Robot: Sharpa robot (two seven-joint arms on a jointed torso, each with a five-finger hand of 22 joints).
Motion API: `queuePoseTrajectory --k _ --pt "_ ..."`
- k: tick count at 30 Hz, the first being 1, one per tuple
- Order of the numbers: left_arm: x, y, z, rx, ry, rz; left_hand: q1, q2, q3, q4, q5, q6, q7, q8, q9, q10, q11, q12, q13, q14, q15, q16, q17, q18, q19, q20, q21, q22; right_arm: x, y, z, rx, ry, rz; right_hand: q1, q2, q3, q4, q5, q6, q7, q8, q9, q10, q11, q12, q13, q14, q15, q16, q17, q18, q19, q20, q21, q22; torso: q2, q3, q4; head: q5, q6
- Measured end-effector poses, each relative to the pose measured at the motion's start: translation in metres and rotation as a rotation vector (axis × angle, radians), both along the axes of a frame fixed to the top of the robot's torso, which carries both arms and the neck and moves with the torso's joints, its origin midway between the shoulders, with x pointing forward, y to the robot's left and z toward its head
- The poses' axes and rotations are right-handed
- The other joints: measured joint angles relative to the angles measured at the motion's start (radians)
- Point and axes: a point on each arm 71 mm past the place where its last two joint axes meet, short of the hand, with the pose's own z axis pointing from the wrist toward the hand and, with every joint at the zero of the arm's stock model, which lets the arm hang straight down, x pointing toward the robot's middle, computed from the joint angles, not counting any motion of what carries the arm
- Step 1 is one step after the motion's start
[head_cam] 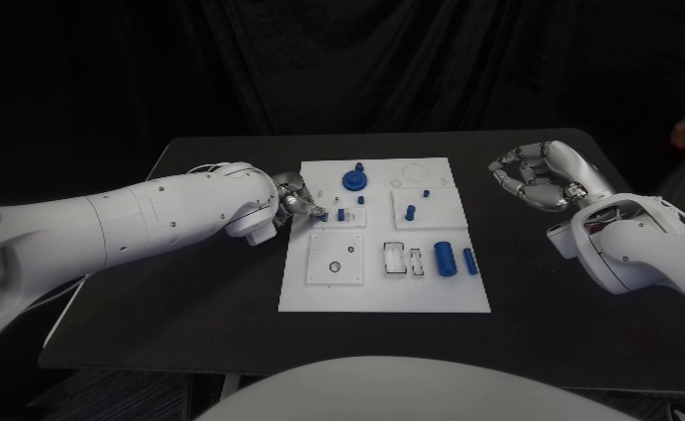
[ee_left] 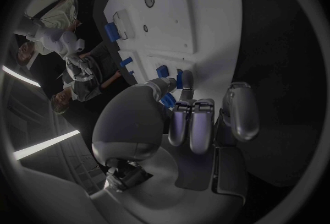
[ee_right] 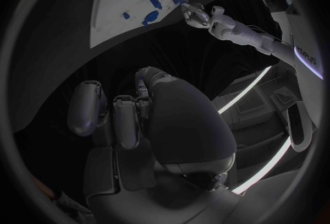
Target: Assemble the parts on the task board
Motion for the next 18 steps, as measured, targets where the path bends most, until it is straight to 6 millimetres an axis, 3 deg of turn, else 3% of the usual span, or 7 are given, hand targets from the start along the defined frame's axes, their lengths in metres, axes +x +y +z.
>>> queuePoseTrajectory --k 18 --pt "-0.0016 -0.0039 -0.003 -0.001 0.009 -0.004 -0.004 0.004 0.003 0.003 0.0 0.002 0.002 -0.004 -0.003 0.0 0.0 0.0 0.0 0.0 0.0 0.0 0.0 0.0 -0.004 -0.004 0.0 0.0 -0.0001 0.0006 0.0 0.001 0.001 0.001 0.0 0.0 0.0 0.0 0.0 0.0 0.0 0.0 0.0 0.0 0.0 0.0 0.0 0.0 0.0 0.0 0.0 0.0 0.0 0.0 0.0 0.0 0.0 0.0 -0.0001 0.0 0.0"
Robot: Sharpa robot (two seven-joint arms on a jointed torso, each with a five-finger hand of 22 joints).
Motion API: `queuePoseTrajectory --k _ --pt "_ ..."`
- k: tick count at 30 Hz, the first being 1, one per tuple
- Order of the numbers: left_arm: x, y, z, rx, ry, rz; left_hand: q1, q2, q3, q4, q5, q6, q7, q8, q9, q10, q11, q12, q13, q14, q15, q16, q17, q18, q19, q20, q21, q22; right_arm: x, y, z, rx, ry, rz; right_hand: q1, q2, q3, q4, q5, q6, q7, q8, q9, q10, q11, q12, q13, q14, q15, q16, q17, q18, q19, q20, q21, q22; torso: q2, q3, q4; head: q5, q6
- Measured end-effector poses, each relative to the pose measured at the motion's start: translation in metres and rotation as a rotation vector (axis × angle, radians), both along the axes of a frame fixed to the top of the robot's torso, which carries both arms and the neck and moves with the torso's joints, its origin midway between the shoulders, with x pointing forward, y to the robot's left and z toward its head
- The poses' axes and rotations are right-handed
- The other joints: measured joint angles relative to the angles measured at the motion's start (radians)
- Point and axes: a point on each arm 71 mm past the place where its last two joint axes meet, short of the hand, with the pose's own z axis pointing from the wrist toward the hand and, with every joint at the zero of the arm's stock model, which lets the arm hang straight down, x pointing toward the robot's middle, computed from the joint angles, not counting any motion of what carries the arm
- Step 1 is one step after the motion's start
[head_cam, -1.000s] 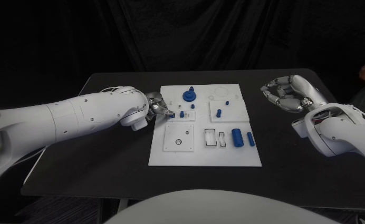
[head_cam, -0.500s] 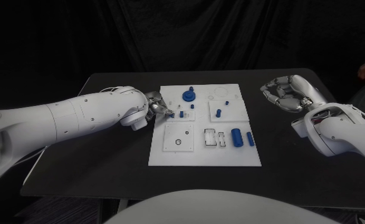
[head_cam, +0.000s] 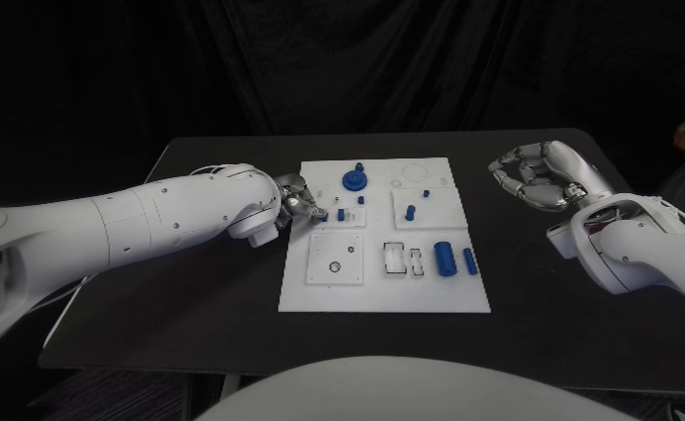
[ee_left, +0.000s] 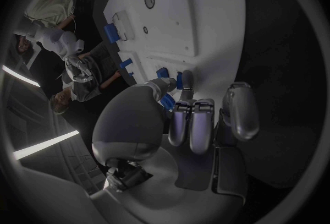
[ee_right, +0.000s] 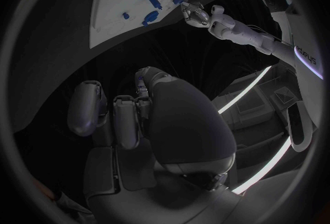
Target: Assemble the parts on the task board
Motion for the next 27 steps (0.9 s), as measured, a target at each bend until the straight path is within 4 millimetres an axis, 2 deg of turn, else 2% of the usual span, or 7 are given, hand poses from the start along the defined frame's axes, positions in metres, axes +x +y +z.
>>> queuePoseTrajectory --k 12,14,16,18,21,25,27 --pt "-0.0001 -0.0002 0.0 0.003 0.004 0.002 -0.004 0.004 0.0 0.0 -0.002 0.0 0.0 0.0 -0.001 0.0 0.0 0.0 0.0 0.0 0.0 0.0 0.0 0.0 0.0 0.0 0.0 0.0 -0.0001 0.0 0.0 0.0 0.001 -0.001 -0.006 0.006 0.0 0.0 0.0 0.0 0.0 0.0 0.0 0.0 0.0 0.0 0.0 0.0 0.0 0.0 0.0 0.0 0.0 0.0 0.0 0.0 0.0 0.0 0.0001 0.0 0.0" --pt "0.0001 -0.0003 -0.0001 0.003 0.004 0.002 -0.004 0.004 0.004 0.002 -0.017 0.0 0.0 0.0 -0.006 0.0 0.0 0.0 0.0 0.0 0.0 0.0 0.0 0.0 0.0 0.0 -0.004 0.0 -0.0001 0.0 0.0 0.0 0.001 -0.001 -0.006 0.006 0.0 0.0 0.0 0.0 0.0 0.0 0.0 0.0 0.0 0.0 0.0 0.0 0.0 0.0 0.0 0.0 0.0 0.0 0.0 0.0 0.0 0.0 0.0001 0.0 0.0" --pt "0.0002 -0.0003 -0.0003 0.004 0.005 0.003 -0.015 0.004 0.006 0.0 -0.054 0.003 -0.002 -0.004 -0.012 0.0 0.0 0.0 0.0 0.0 0.0 0.0 0.0 0.0 -0.003 0.003 -0.009 0.0 -0.0001 0.0 0.0 0.0 0.001 -0.001 -0.006 0.006 0.0 0.0 0.0 0.0 0.0 0.0 0.0 0.0 0.0 0.0 0.0 0.0 0.0 0.0 0.0 0.0 0.0 0.0 0.0 0.001 0.0 0.0 0.0001 0.0 0.0" --pt "0.0003 0.0006 -0.0009 0.007 0.007 0.006 -0.04 0.013 -0.016 0.021 -0.166 0.012 -0.011 -0.015 -0.022 0.0 0.0 0.0 0.0 0.0 0.0 0.0 0.0 0.0 -0.007 0.007 -0.018 0.0 -0.0001 0.0001 -0.0001 0.0 0.001 -0.001 -0.006 0.006 0.0 0.0 0.0 0.0 0.0 0.0 0.0 0.0 0.0 0.0 0.0 0.0 0.0 0.0 0.0 0.0 0.0 0.0 0.0 0.001 0.0 0.0 0.0001 0.0 0.0" --pt "-0.0006 0.0004 -0.0025 0.008 0.012 0.005 -0.075 0.017 -0.071 0.053 -0.261 0.003 -0.003 -0.024 -0.034 -0.003 0.004 0.0 0.0 0.0 0.0 0.0 0.0 0.0 -0.01 0.01 -0.024 0.0 0.0 0.0003 -0.0001 0.0 0.002 -0.001 -0.006 0.006 0.0 0.0 0.0 0.0 0.0 0.0 0.0 0.0 0.0 0.0 0.0 0.0 0.0 0.0 0.0 0.0 0.0 0.0 0.0 0.001 0.0 0.0 0.0001 0.001 0.0" --pt "-0.0014 -0.0019 -0.0035 0.005 0.016 0.001 -0.13 0.016 -0.161 0.106 -0.35 -0.011 0.011 -0.037 -0.046 -0.004 0.014 0.0 0.0 0.002 0.009 0.0 0.0 0.002 -0.015 0.015 -0.031 0.0 0.0 0.0003 -0.0001 0.0 0.002 -0.001 -0.006 0.006 0.0 0.0 0.0 -0.002 0.002 0.0 0.0 0.0 0.0 0.0 0.0 0.0 0.0 0.0 0.0 0.0 0.0 0.0 0.0 0.001 0.0 0.0 0.0 0.001 0.0" --pt "-0.0015 -0.0019 -0.0037 0.004 0.018 0.001 -0.161 0.023 -0.205 0.125 -0.381 -0.018 0.011 -0.041 -0.052 -0.001 0.018 0.0 0.0 -0.002 0.013 0.0 0.0 0.016 -0.017 0.017 -0.036 0.0 0.0 0.0003 -0.0001 0.0 0.002 -0.001 -0.006 0.006 0.0 0.0 0.0 -0.004 0.004 0.0 -0.001 0.0 0.0 0.0 0.0 0.0 0.0 0.0 0.0 0.0 0.0 0.0 0.0 0.001 0.0 0.0 0.0001 0.001 0.0"
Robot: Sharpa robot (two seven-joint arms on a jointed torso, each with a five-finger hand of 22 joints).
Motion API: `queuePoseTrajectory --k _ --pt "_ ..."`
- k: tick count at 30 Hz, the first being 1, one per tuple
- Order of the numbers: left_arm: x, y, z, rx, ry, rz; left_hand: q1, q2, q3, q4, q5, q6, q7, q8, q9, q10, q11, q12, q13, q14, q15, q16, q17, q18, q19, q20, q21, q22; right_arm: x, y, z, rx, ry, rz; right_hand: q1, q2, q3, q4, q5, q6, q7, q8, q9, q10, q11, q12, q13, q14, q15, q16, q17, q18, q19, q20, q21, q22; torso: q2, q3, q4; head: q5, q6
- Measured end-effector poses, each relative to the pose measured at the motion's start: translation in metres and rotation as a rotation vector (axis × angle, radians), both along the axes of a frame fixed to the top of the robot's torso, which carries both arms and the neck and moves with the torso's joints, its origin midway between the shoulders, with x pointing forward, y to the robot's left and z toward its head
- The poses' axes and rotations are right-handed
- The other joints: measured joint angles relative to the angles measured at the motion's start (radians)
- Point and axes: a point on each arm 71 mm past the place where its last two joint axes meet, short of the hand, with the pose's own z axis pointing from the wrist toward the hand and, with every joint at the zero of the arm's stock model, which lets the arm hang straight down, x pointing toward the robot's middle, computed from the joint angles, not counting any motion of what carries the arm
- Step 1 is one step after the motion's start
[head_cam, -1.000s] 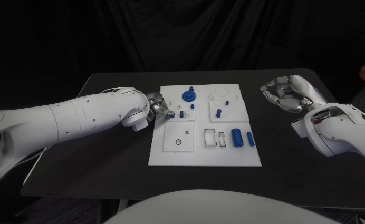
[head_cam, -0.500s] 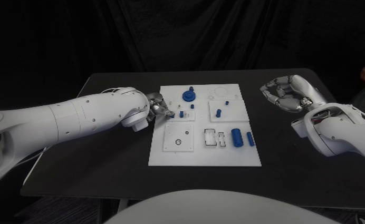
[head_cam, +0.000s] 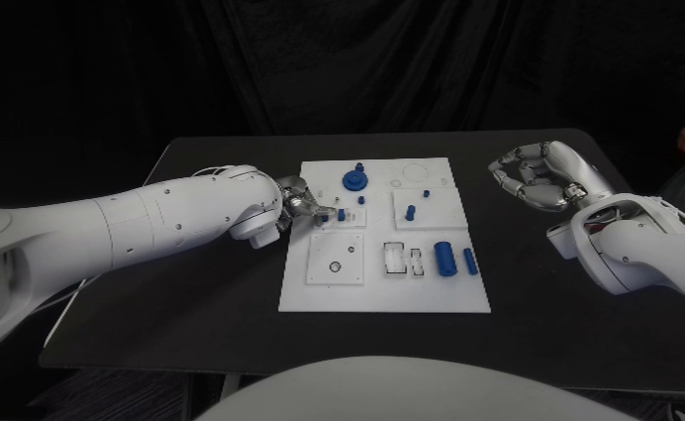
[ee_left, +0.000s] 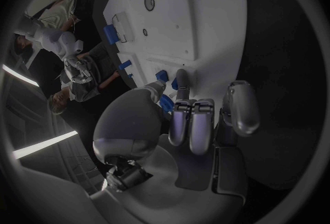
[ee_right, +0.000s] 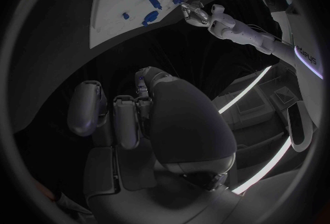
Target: Assemble the parts on the task board
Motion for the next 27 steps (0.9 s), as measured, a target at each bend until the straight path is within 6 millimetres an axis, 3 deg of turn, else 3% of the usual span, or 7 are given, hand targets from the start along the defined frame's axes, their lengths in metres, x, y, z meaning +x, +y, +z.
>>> queuePoseTrajectory --k 5,14,19,23,25,27 --pt "0.0004 0.001 -0.0006 -0.001 0.003 0.003 -0.044 0.024 -0.059 0.008 -0.011 -0.002 0.002 -0.006 -0.01 -0.003 0.004 0.0 0.0 0.0 0.0 0.0 0.0 0.0 -0.001 0.001 -0.006 0.0 0.0001 0.0 -0.0001 0.0 0.0 0.0 0.0 0.0 0.0 0.0 0.0 0.0 0.0 0.0 0.0 0.0 0.0 0.0 0.0 0.0 0.0 0.0 0.0 0.0 0.0 0.0 0.0 0.0 0.0 0.0 0.0 0.0 0.0" --pt "0.0009 0.002 -0.0014 -0.003 0.007 0.007 -0.066 0.046 -0.109 0.009 0.013 -0.002 0.002 -0.006 -0.014 -0.003 0.004 0.0 0.0 0.0 0.0 0.0 0.0 0.0 -0.004 0.004 -0.006 0.0 0.0003 0.0001 -0.0002 -0.001 0.002 -0.001 0.0 0.0 0.0 0.0 0.0 0.0 0.0 0.0 0.0 0.0 0.0 0.0 0.0 0.0 0.0 0.0 0.0 0.0 0.0 0.0 0.0 0.0 0.0 0.0 0.0 0.002 0.0" --pt "0.0009 0.0024 -0.0017 -0.004 0.009 0.01 -0.066 0.061 -0.134 0.009 0.055 -0.002 0.002 -0.003 -0.014 -0.003 0.004 0.0 0.0 0.0 0.0 0.0 0.0 0.0 -0.004 0.004 -0.006 0.0 0.0004 0.0004 -0.0003 0.0 0.002 0.0 0.0 0.0 0.0 0.0 0.0 0.0 0.0 0.0 0.0 0.0 0.0 0.0 0.0 0.0 0.0 0.0 0.0 0.0 0.0 0.0 0.0 0.0 0.0 0.0 -0.0001 0.003 0.0" --pt "0.0007 0.0032 -0.0021 -0.004 0.009 0.012 -0.077 0.075 -0.15 0.01 0.072 -0.002 0.001 0.022 0.002 -0.003 0.004 0.0 0.0 0.0 0.0 0.0 0.0 0.0 -0.004 0.004 0.002 0.0 0.0004 0.0003 -0.0003 -0.001 0.002 0.0 0.0 0.0 0.0 0.0 0.0 0.0 0.0 0.0 0.0 0.0 0.0 0.0 0.0 0.0 0.0 0.0 0.0 0.0 0.0 0.0 0.0 0.0 0.0 0.0 -0.0002 0.004 0.0" --pt "0.0004 0.0037 -0.0024 -0.004 0.008 0.015 -0.072 0.088 -0.174 0.01 0.121 -0.006 -0.003 0.05 0.025 -0.003 0.004 0.0 0.0 0.0 0.0 0.0 0.0 0.0 0.001 -0.001 0.006 0.0 0.0003 0.0001 -0.0003 -0.001 0.002 -0.001 0.0 0.0 0.0 0.0 0.0 0.0 0.0 0.0 0.0 0.0 0.0 0.0 0.0 0.0 0.0 0.0 0.0 0.0 0.0 0.0 0.0 0.0 0.0 -0.0001 -0.0001 0.005 0.0" --pt "0.0 0.0046 -0.003 -0.005 0.004 0.018 -0.068 0.096 -0.191 0.01 0.149 -0.011 -0.007 0.075 0.047 -0.003 0.004 0.0 0.0 0.0 0.0 0.0 0.0 0.0 0.003 -0.003 0.009 0.0 0.0003 0.0 -0.0003 -0.001 0.003 -0.001 0.0 0.0 0.0 0.0 0.0 0.0 0.0 0.0 0.0 0.0 0.0 0.0 0.0 0.0 0.0 0.0 0.0 0.0 0.0 0.0 0.0 0.0 0.0 -0.0002 -0.0001 0.005 0.0"
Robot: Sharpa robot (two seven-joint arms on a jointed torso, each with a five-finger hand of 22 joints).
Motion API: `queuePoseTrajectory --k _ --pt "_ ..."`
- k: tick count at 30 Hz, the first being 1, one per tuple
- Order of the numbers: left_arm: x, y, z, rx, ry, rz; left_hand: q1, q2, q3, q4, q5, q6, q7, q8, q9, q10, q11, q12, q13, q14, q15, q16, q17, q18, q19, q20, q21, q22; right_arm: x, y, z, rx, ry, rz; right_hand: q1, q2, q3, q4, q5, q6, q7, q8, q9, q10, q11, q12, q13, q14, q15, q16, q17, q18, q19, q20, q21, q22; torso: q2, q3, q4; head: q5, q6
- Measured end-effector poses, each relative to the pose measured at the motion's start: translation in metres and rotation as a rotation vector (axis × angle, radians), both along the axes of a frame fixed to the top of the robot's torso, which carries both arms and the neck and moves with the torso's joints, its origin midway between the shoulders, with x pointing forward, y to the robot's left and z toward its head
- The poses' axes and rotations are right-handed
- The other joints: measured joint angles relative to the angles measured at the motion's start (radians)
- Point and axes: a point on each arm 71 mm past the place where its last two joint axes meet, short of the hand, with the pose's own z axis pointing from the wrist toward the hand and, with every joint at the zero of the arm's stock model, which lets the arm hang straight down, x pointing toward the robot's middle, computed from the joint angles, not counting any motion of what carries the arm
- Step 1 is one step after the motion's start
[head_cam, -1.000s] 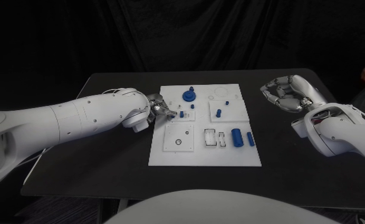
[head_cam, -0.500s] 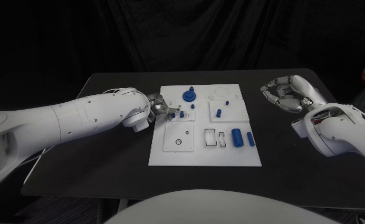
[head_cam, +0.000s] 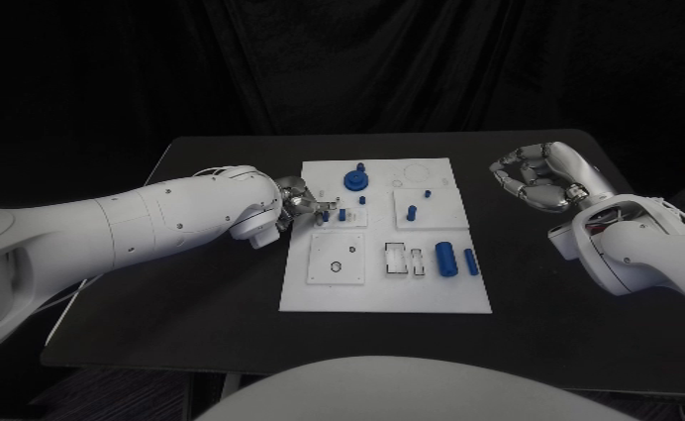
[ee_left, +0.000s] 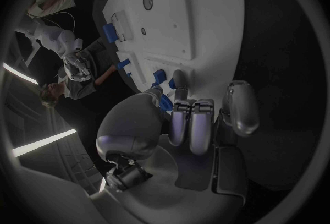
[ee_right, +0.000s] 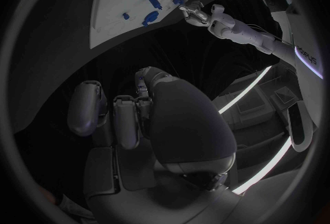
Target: Assemble the parts on the task board
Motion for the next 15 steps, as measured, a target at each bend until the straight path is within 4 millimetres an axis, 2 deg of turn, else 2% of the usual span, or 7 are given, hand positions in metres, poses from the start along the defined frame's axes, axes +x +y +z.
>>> queuePoseTrajectory --k 5,9,10,13,14,15 --pt "-0.0008 0.0029 -0.0014 0.006 -0.023 0.003 0.019 0.019 -0.043 0.0 0.02 -0.014 -0.014 0.078 0.076 0.001 -0.008 0.0 0.0 0.001 -0.001 0.0 0.0 0.0 0.011 -0.007 0.018 0.0 0.0 -0.0001 0.0 0.0 0.0 0.0 0.0 0.0 0.0 0.0 0.0 0.0 0.0 0.0 0.0 0.0 0.0 0.0 0.0 0.0 0.0 0.0 0.0 0.0 0.0 0.0 0.0 0.0 0.0 0.0 0.0 0.0 0.0" --pt "-0.0016 0.0033 -0.002 0.009 -0.053 -0.006 0.01 0.027 -0.062 0.001 0.018 -0.018 -0.018 0.105 0.1 0.003 -0.012 0.0 0.0 0.003 -0.004 0.0 0.0 0.0 0.011 -0.007 0.022 0.0 -0.0001 -0.0003 0.0 0.0 0.0 -0.001 0.0 0.0 0.0 0.0 0.0 0.0 0.0 0.0 0.0 0.0 0.0 0.0 0.0 0.0 0.0 0.0 0.0 0.0 0.0 0.0 0.0 0.0 0.0 0.0 0.0 0.0 0.0" --pt "-0.0017 0.0036 -0.0021 0.009 -0.061 -0.007 0.002 0.035 -0.073 0.001 0.013 -0.018 -0.018 0.113 0.107 0.001 -0.014 0.0 0.0 0.001 -0.006 0.0 0.0 0.0 0.011 -0.007 0.022 0.0 -0.0001 -0.0004 0.0 0.0 0.0 -0.001 0.0 0.0 0.0 0.0 0.0 0.0 0.0 0.0 0.0 0.0 0.0 0.0 0.0 0.0 0.0 0.0 0.0 0.0 0.0 0.0 0.0 0.0 0.0 0.0 0.0 0.0 0.0" --pt "-0.0022 0.0055 -0.0021 0.005 -0.096 -0.008 0.0 0.037 -0.092 0.002 0.005 -0.03 -0.013 0.129 0.12 0.0 -0.014 0.0 0.0 0.0 -0.008 0.0 0.0 0.0 0.012 -0.008 0.026 0.0 -0.0002 -0.0005 0.0001 0.0 0.0 -0.001 0.0 0.0 0.0 0.0 0.0 0.0 0.0 0.0 0.0 0.0 0.0 0.0 0.0 0.0 0.0 0.0 0.0 0.0 0.0 0.0 0.0 0.0 0.0 0.0 0.0 0.0 0.0" --pt "-0.0022 0.0062 -0.0018 0.002 -0.109 -0.008 -0.004 0.041 -0.101 0.002 -0.003 -0.031 -0.012 0.135 0.124 0.0 -0.014 0.0 0.0 0.0 -0.008 0.0 0.0 0.0 0.015 -0.011 0.026 0.0 -0.0003 -0.0007 0.0001 0.0 0.0 -0.001 0.0 0.0 0.0 0.0 0.0 0.0 0.0 0.0 0.0 0.0 0.0 0.0 0.0 0.0 0.0 0.0 0.0 0.0 0.0 0.0 0.0 0.0 0.0 0.0 0.0 0.0 0.0" --pt "-0.0021 0.0068 -0.0012 -0.002 -0.125 -0.007 -0.009 0.044 -0.115 0.002 -0.025 -0.032 -0.011 0.146 0.132 0.0 -0.014 0.0 0.0 0.0 -0.008 0.0 0.0 0.0 0.015 -0.011 0.032 0.0 -0.0004 -0.0009 0.0001 0.0 0.0 -0.001 0.0 0.0 0.0 0.0 0.0 0.0 0.0 0.0 0.0 0.0 0.0 0.0 0.0 0.0 0.0 0.0 0.0 0.0 0.0 0.0 0.0 0.0 0.0 0.0 0.0 -0.001 0.0"
